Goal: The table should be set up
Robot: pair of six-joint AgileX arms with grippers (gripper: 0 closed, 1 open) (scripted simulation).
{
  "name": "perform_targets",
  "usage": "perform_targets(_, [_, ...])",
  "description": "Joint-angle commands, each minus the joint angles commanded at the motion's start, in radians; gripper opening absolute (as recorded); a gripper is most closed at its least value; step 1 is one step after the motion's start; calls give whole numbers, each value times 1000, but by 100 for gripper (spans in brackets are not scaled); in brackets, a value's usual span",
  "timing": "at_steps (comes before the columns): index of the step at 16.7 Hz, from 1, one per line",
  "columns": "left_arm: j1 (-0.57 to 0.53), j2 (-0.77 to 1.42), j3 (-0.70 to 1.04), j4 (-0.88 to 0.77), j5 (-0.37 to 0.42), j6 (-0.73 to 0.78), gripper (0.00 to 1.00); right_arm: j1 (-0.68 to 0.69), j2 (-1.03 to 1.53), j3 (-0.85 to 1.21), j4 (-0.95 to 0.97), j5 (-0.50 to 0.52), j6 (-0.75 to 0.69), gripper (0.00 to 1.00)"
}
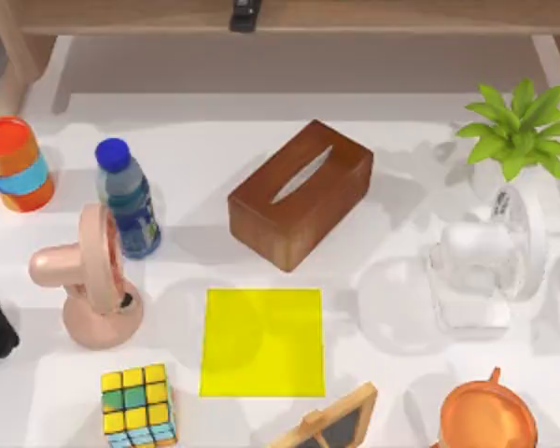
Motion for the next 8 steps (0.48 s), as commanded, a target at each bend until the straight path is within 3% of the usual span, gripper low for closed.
perform_targets(4, [0, 0, 0, 0, 0, 0, 100, -13, 30, 30, -28, -1, 0, 100])
perform_targets(8, [0, 0, 0, 0, 0, 0, 100, -80, 214, 214, -185, -1, -3, 100])
